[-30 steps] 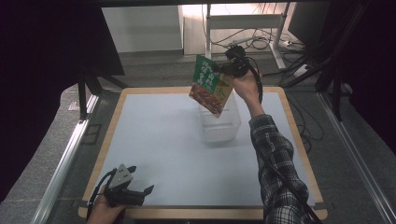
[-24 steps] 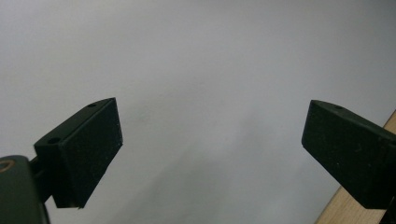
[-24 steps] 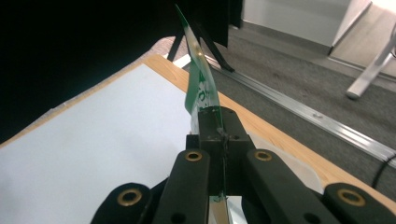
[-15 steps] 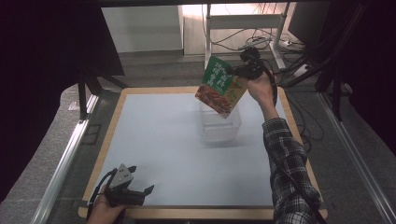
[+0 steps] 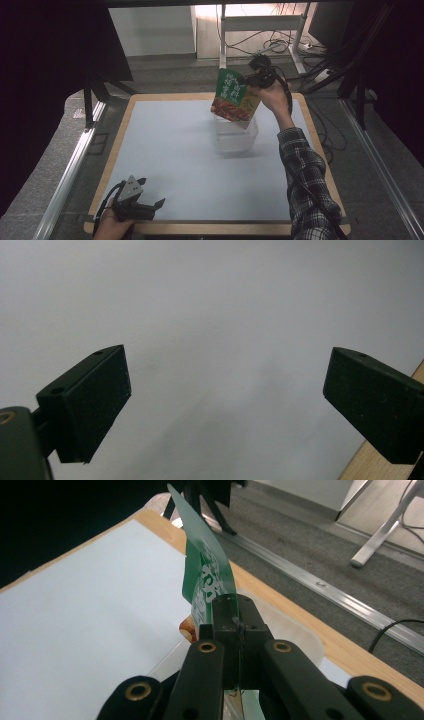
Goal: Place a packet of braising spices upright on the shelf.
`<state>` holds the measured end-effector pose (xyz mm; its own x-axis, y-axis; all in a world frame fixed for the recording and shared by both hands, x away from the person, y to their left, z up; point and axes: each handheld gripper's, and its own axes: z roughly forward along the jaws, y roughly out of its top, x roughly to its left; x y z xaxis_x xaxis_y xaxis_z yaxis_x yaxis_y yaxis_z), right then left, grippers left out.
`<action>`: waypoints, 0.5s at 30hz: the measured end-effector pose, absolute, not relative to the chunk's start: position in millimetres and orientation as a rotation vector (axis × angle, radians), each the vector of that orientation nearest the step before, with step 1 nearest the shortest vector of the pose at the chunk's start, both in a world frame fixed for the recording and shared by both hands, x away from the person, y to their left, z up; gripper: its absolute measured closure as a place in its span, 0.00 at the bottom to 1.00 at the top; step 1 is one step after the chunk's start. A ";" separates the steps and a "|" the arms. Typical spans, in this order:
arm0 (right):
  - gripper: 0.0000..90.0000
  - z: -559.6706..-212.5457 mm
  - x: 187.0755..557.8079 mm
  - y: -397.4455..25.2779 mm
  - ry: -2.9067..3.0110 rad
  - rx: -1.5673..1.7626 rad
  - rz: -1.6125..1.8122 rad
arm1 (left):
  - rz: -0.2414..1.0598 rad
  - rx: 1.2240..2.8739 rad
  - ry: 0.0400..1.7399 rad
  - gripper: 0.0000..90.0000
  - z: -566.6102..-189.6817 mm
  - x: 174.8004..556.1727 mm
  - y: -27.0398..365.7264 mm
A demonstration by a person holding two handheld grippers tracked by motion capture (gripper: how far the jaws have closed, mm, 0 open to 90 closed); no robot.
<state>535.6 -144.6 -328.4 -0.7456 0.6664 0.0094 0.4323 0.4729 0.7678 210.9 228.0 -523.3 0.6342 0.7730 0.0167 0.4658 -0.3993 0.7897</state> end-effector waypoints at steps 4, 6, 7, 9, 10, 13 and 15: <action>0.98 -335.5 534.8 -135.7 2.446 0.904 1.104 | 0.497 2.067 0.965 0.05 -523.2 210.6 227.5; 0.99 -339.2 535.2 -131.3 2.445 0.905 1.112 | 0.498 2.067 0.965 0.05 -523.3 210.6 227.4; 0.98 -341.5 536.5 -128.1 2.442 0.907 1.110 | 0.496 2.067 0.965 0.05 -523.3 210.7 227.6; 0.98 -342.9 538.0 -126.5 2.437 0.909 1.104 | 0.495 2.064 0.965 0.05 -523.4 210.8 227.9; 0.98 -342.9 538.0 -126.5 2.437 0.909 1.104 | 0.495 2.064 0.965 0.05 -523.4 210.8 227.9; 0.94 -344.5 538.3 -127.4 2.438 0.917 1.093 | 0.497 2.065 0.963 0.05 -523.4 210.5 227.6; 0.89 -344.9 537.6 -128.0 2.443 0.901 1.085 | 0.498 2.067 0.962 0.05 -523.4 210.5 227.4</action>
<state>537.6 -128.0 -344.9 -0.7501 0.6605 -0.0335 0.4182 0.5130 0.7496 210.5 227.4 -523.4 0.6355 0.7718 0.0215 0.4634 -0.4036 0.7889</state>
